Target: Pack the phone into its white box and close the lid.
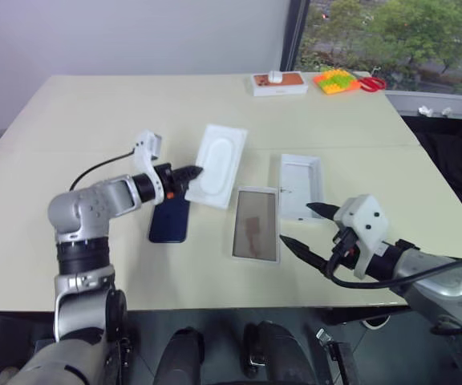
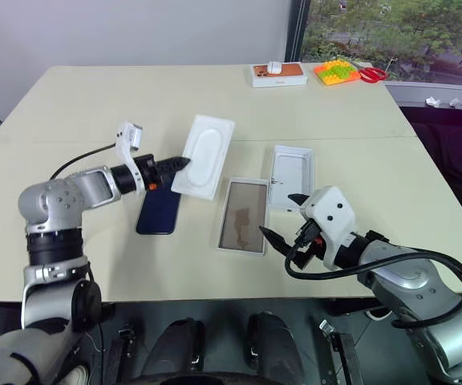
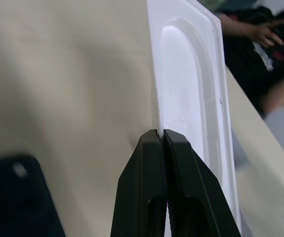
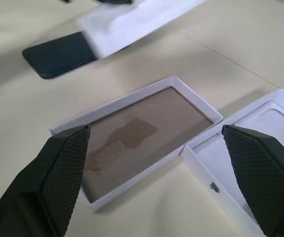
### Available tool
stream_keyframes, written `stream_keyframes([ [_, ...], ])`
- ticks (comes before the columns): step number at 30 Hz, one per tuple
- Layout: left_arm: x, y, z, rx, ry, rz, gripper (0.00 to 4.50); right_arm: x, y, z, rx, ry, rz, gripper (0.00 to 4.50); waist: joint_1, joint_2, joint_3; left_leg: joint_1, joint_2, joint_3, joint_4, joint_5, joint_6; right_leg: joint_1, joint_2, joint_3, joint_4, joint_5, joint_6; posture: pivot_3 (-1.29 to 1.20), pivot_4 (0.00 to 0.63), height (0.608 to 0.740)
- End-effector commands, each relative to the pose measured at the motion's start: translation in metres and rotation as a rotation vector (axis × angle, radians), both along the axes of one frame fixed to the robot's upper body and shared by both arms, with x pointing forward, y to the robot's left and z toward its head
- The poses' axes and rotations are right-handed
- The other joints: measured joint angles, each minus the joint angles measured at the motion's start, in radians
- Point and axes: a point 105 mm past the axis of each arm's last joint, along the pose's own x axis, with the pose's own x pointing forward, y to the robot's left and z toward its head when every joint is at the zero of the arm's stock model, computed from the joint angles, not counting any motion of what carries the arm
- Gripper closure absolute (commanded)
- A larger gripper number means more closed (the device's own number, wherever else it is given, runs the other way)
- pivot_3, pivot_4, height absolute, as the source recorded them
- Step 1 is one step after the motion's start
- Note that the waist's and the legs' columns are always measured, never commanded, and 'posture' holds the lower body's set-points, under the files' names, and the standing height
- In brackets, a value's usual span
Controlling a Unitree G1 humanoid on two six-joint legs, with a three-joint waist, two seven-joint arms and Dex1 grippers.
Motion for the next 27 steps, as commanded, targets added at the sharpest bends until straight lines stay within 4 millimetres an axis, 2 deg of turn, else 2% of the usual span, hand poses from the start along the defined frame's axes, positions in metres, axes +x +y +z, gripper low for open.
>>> stream_keyframes([
  [1, -0.032, -0.025, 0.000, 0.049, 0.029, -0.107, 4.47, 0.001, -0.012, 0.008, -0.036, -0.042, -0.010, 0.00, 0.007, 0.000, 0.000, 0.000, 0.000, 0.000, 0.001, 0.000, 0.000, 0.000, 0.000, 0.000, 0.000, 0.000, 0.000, 0.00, 0.150, 0.740],
  [5, -0.047, -0.039, -0.026, 0.169, 0.120, -0.089, 4.47, -0.001, -0.024, 0.010, -0.061, -0.033, -0.019, 0.00, 0.008, 0.000, 0.000, 0.000, 0.000, 0.000, 0.003, 0.000, 0.000, 0.002, 0.000, 0.000, 0.000, 0.000, 0.001, 0.00, 0.150, 0.740],
  [10, -0.054, -0.055, -0.037, 0.207, 0.135, -0.059, 4.47, -0.002, -0.028, 0.009, -0.075, -0.026, -0.018, 0.00, 0.008, -0.001, 0.000, 0.000, 0.000, -0.001, 0.004, 0.000, 0.001, 0.002, 0.001, 0.000, 0.000, 0.001, 0.000, 0.00, 0.150, 0.740],
  [17, -0.046, -0.060, -0.043, 0.209, 0.186, 0.042, 4.47, -0.002, -0.026, 0.008, -0.079, -0.030, -0.010, 0.00, 0.008, -0.001, 0.001, -0.001, 0.000, -0.001, 0.005, 0.000, 0.001, 0.002, 0.001, 0.000, 0.000, 0.001, 0.000, 0.00, 0.150, 0.740],
  [27, -0.043, -0.074, -0.044, 0.137, 0.245, 0.032, 4.47, -0.002, -0.021, 0.006, -0.080, -0.026, 0.005, 0.00, 0.008, -0.002, 0.001, -0.002, -0.001, -0.001, 0.006, -0.001, 0.001, 0.002, 0.001, 0.000, 0.000, 0.001, 0.000, 0.00, 0.150, 0.740],
])
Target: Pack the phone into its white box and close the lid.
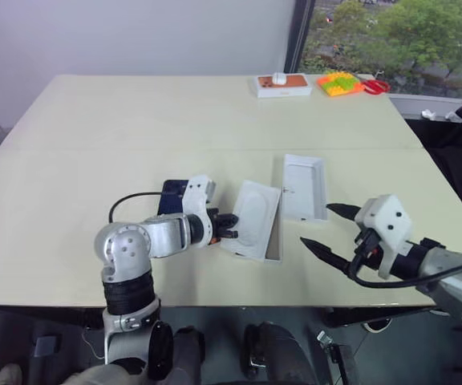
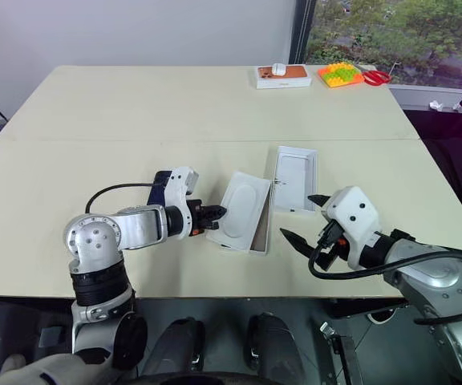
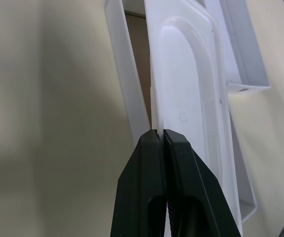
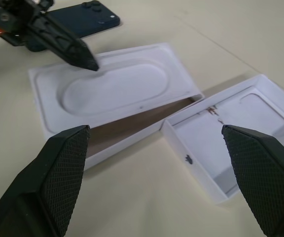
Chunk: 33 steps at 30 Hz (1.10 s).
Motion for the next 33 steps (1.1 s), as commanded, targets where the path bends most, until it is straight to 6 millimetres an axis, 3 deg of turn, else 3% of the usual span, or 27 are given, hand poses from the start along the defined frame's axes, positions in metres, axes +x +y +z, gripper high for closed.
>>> stream_keyframes([
  [1, 0.000, -0.007, 0.007, -0.043, 0.000, -0.015, 4.47, -0.001, 0.005, 0.009, -0.008, -0.049, 0.023, 0.00, 0.000, 0.000, 0.000, 0.000, 0.000, 0.000, 0.000, 0.000, 0.000, 0.000, 0.000, 0.000, 0.000, 0.000, 0.000, 0.00, 0.150, 0.740],
  [16, -0.001, -0.015, 0.009, -0.086, 0.036, -0.011, 4.47, -0.001, 0.008, 0.007, -0.014, -0.046, 0.027, 0.00, 0.001, -0.001, 0.001, 0.000, 0.000, 0.000, 0.000, -0.001, 0.001, 0.000, 0.000, 0.000, -0.001, 0.000, 0.000, 0.00, 0.150, 0.740],
  [19, -0.001, -0.016, 0.011, -0.091, 0.035, -0.019, 3.65, -0.001, 0.008, 0.008, -0.015, -0.048, 0.027, 0.00, 0.001, -0.001, 0.001, 0.000, 0.000, 0.000, 0.000, -0.001, 0.001, 0.000, 0.000, 0.000, -0.001, 0.000, 0.000, 0.00, 0.150, 0.740],
  [24, -0.002, -0.011, 0.011, -0.092, 0.032, -0.038, 1.13, 0.000, 0.008, 0.008, -0.015, -0.050, 0.026, 0.00, 0.000, -0.002, 0.001, 0.000, 0.000, 0.000, 0.000, -0.001, 0.001, 0.000, 0.000, 0.000, -0.001, 0.000, 0.000, 0.00, 0.150, 0.740],
  [30, -0.003, 0.011, 0.023, -0.096, -0.014, -0.088, 1.13, 0.003, 0.009, 0.009, 0.004, -0.048, 0.016, 0.00, 0.000, -0.002, 0.001, 0.000, 0.001, -0.001, 0.000, -0.001, 0.001, 0.000, 0.000, 0.000, -0.001, 0.000, 0.000, 0.00, 0.150, 0.740],
  [33, 0.001, 0.031, 0.044, -0.053, -0.130, -0.105, 1.13, 0.008, 0.012, 0.010, 0.021, -0.052, 0.005, 0.00, -0.002, -0.002, 0.001, 0.000, 0.001, -0.001, -0.001, -0.001, 0.001, 0.000, 0.000, -0.001, -0.001, 0.000, 0.000, 0.00, 0.150, 0.740],
])
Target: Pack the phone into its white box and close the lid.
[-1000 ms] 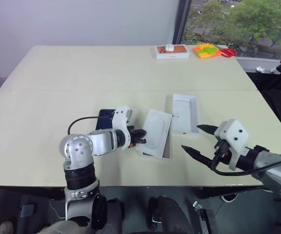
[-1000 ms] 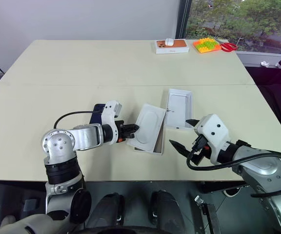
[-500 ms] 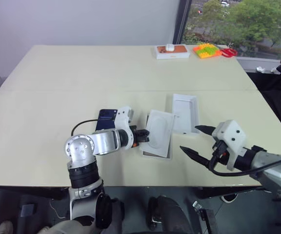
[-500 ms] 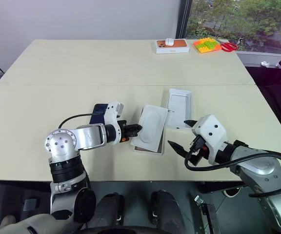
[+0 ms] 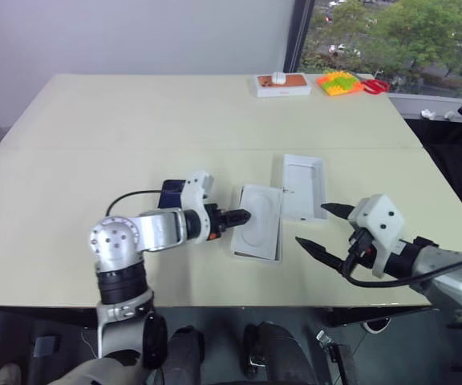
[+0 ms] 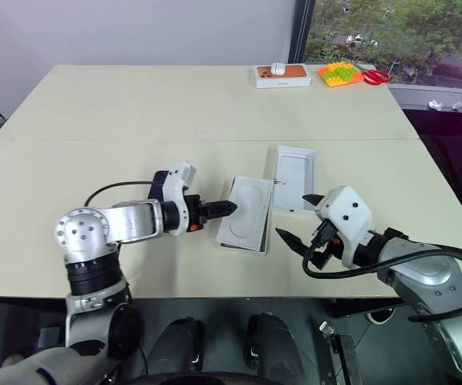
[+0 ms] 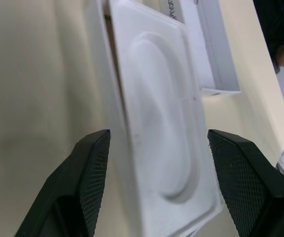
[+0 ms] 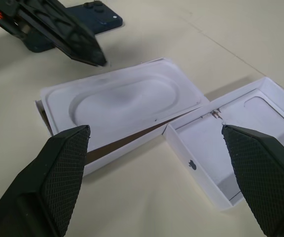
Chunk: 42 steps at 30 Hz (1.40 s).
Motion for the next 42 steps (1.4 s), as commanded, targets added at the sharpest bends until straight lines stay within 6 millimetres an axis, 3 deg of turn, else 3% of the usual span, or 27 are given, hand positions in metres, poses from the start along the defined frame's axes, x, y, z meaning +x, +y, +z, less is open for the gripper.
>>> stream_keyframes([
  [1, 0.001, 0.013, 0.037, 0.011, -0.189, -0.056, 1.11, 0.007, 0.005, 0.007, 0.023, -0.029, -0.015, 0.26, -0.002, 0.000, 0.000, 0.000, 0.000, 0.000, 0.000, 0.000, 0.000, 0.000, 0.001, 0.000, 0.000, 0.000, 0.000, 0.00, 0.150, 0.740],
  [3, 0.007, 0.025, 0.049, 0.092, -0.334, -0.058, 1.10, 0.014, 0.010, 0.006, 0.015, -0.035, -0.020, 0.88, 0.000, 0.000, 0.001, 0.000, 0.000, 0.000, -0.001, 0.000, 0.000, 0.000, 0.000, 0.000, 0.000, 0.000, 0.000, 0.00, 0.150, 0.740],
  [5, 0.013, 0.038, 0.054, 0.179, -0.502, -0.086, 1.10, 0.024, 0.018, 0.005, 0.018, -0.033, -0.034, 1.80, -0.001, 0.002, 0.001, 0.000, 0.000, 0.000, -0.002, 0.000, 0.000, 0.000, 0.000, 0.000, -0.001, 0.000, -0.001, 0.00, 0.150, 0.740],
  [10, 0.011, 0.053, 0.049, 0.203, -0.692, -0.211, 1.10, 0.044, 0.029, -0.005, -0.015, 0.006, -0.107, 4.34, 0.004, 0.003, 0.001, -0.001, 0.000, 0.002, -0.011, 0.001, -0.001, -0.002, -0.001, 0.000, -0.010, 0.001, -0.003, 0.00, 0.150, 0.740],
  [11, 0.006, 0.054, 0.044, 0.214, -0.716, -0.271, 1.10, 0.050, 0.033, -0.009, -0.032, 0.011, -0.127, 4.48, 0.002, 0.003, 0.001, -0.002, 0.000, 0.001, -0.012, 0.000, 0.000, -0.002, 0.000, 0.000, -0.011, 0.001, -0.002, 0.00, 0.150, 0.740],
  [14, -0.007, 0.055, 0.023, 0.270, -0.748, -0.458, 1.10, 0.060, 0.046, -0.016, -0.072, 0.013, -0.150, 4.48, -0.001, 0.003, 0.001, -0.004, 0.000, 0.002, -0.013, 0.000, 0.001, -0.005, 0.000, 0.000, -0.013, 0.002, -0.004, 0.00, 0.150, 0.740],
  [19, -0.020, 0.060, 0.011, 0.230, -0.723, -0.620, 1.10, 0.076, 0.060, -0.029, -0.152, 0.050, -0.171, 4.48, -0.001, 0.003, 0.001, -0.012, 0.000, 0.003, -0.011, -0.002, 0.004, -0.011, 0.001, 0.000, -0.012, 0.002, -0.003, 0.00, 0.150, 0.740],
  [27, -0.021, 0.070, 0.001, 0.263, -0.701, -0.657, 1.10, 0.070, 0.076, -0.047, -0.184, 0.153, -0.096, 4.48, -0.003, 0.003, 0.001, -0.015, 0.000, 0.002, -0.010, -0.003, 0.006, -0.013, 0.001, 0.000, -0.011, 0.002, -0.003, 0.00, 0.150, 0.740],
  [32, -0.019, 0.070, 0.000, 0.266, -0.708, -0.632, 1.10, 0.056, 0.082, -0.059, -0.208, 0.207, -0.021, 4.48, -0.002, 0.003, 0.001, -0.014, 0.001, 0.002, -0.009, -0.003, 0.006, -0.013, 0.001, 0.000, -0.009, 0.002, -0.002, 0.00, 0.150, 0.740],
  [38, -0.018, 0.070, -0.001, 0.269, -0.710, -0.610, 1.10, 0.061, 0.079, -0.047, -0.225, 0.122, -0.034, 4.48, -0.005, 0.003, 0.001, -0.013, 0.001, 0.002, -0.008, -0.003, 0.006, -0.013, 0.001, 0.000, -0.008, 0.002, -0.002, 0.00, 0.150, 0.740],
  [42, -0.013, 0.074, -0.001, 0.278, -0.711, -0.570, 1.10, 0.057, 0.078, -0.023, -0.221, 0.001, 0.012, 4.48, -0.003, 0.003, 0.001, -0.014, 0.001, 0.002, -0.007, -0.003, 0.006, -0.013, 0.001, 0.000, -0.007, 0.002, -0.002, 0.00, 0.150, 0.740],
])
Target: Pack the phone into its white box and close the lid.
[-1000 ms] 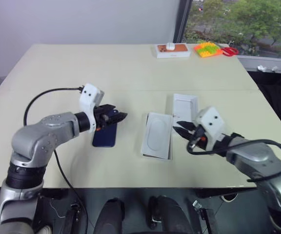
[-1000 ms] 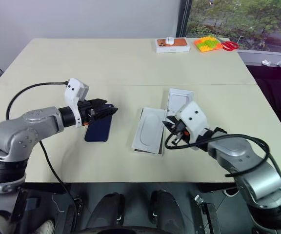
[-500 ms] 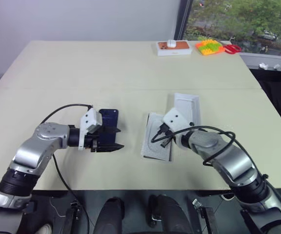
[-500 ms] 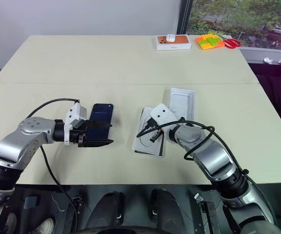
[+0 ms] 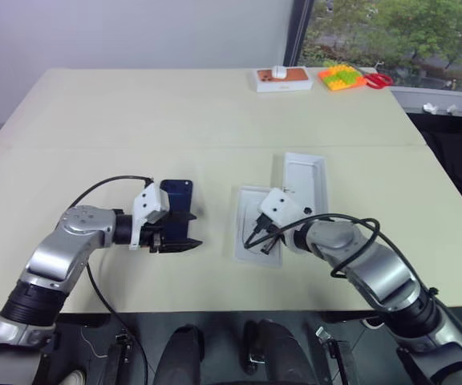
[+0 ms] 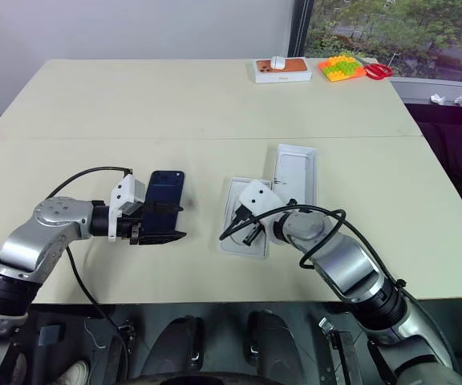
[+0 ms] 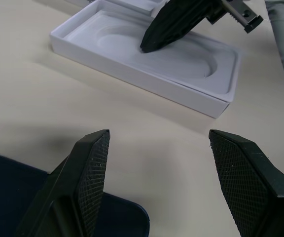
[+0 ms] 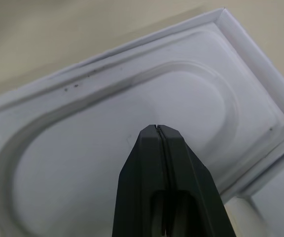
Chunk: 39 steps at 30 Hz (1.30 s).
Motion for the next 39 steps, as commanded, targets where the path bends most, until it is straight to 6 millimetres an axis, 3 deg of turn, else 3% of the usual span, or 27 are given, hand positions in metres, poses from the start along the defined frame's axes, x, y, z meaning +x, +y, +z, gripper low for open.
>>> stream_keyframes([
  [1, 0.006, 0.006, 0.010, -0.023, -0.046, 0.046, 1.10, -0.009, 0.006, 0.033, 0.039, -0.135, 0.085, 4.48, 0.000, 0.000, 0.000, 0.000, 0.000, 0.000, 0.000, 0.000, 0.000, 0.000, 0.000, 0.000, 0.000, 0.000, 0.000, 0.00, 0.150, 0.740],
  [6, 0.012, 0.014, 0.011, -0.029, -0.050, 0.092, 1.10, -0.038, 0.004, 0.026, -0.009, -0.061, 0.195, 4.48, 0.003, 0.000, 0.000, 0.000, 0.000, 0.000, 0.000, 0.000, 0.000, 0.000, 0.000, 0.000, 0.000, 0.000, 0.000, 0.00, 0.150, 0.740],
  [12, 0.012, 0.013, 0.013, -0.037, -0.045, 0.081, 1.10, -0.041, 0.003, 0.002, -0.007, 0.035, 0.156, 4.48, -0.001, 0.000, 0.000, 0.000, 0.000, 0.000, 0.006, 0.000, 0.000, 0.001, 0.000, 0.000, 0.004, -0.001, 0.001, 0.00, 0.150, 0.740],
  [16, 0.009, 0.009, 0.014, -0.046, -0.044, 0.072, 1.10, -0.007, -0.010, -0.004, -0.003, 0.007, -0.032, 4.48, -0.001, 0.000, 0.000, 0.001, 0.001, 0.000, 0.010, 0.000, 0.001, 0.001, 0.000, 0.000, 0.008, -0.001, 0.002, 0.00, 0.150, 0.740],
  [21, 0.006, 0.005, 0.014, -0.056, -0.041, 0.065, 1.10, 0.016, -0.019, -0.006, -0.022, -0.043, -0.125, 4.48, 0.004, 0.000, 0.000, 0.004, 0.001, -0.001, 0.012, 0.000, 0.001, 0.004, 0.000, 0.000, 0.010, 0.000, 0.001, 0.00, 0.150, 0.740],
  [34, -0.002, -0.004, 0.012, -0.074, -0.018, 0.044, 1.10, 0.059, -0.023, -0.005, -0.012, -0.152, -0.262, 4.48, 0.003, 0.000, 0.000, 0.004, 0.000, -0.001, 0.012, 0.000, 0.002, 0.005, 0.000, 0.000, 0.010, 0.000, 0.001, 0.00, 0.150, 0.740],
  [39, -0.002, -0.004, 0.012, -0.075, -0.015, 0.047, 1.10, 0.062, -0.017, -0.005, -0.011, -0.165, -0.245, 4.48, 0.001, 0.000, 0.000, 0.007, 0.000, 0.000, 0.012, 0.000, 0.002, 0.007, 0.000, 0.000, 0.010, 0.000, 0.001, 0.00, 0.150, 0.740],
])
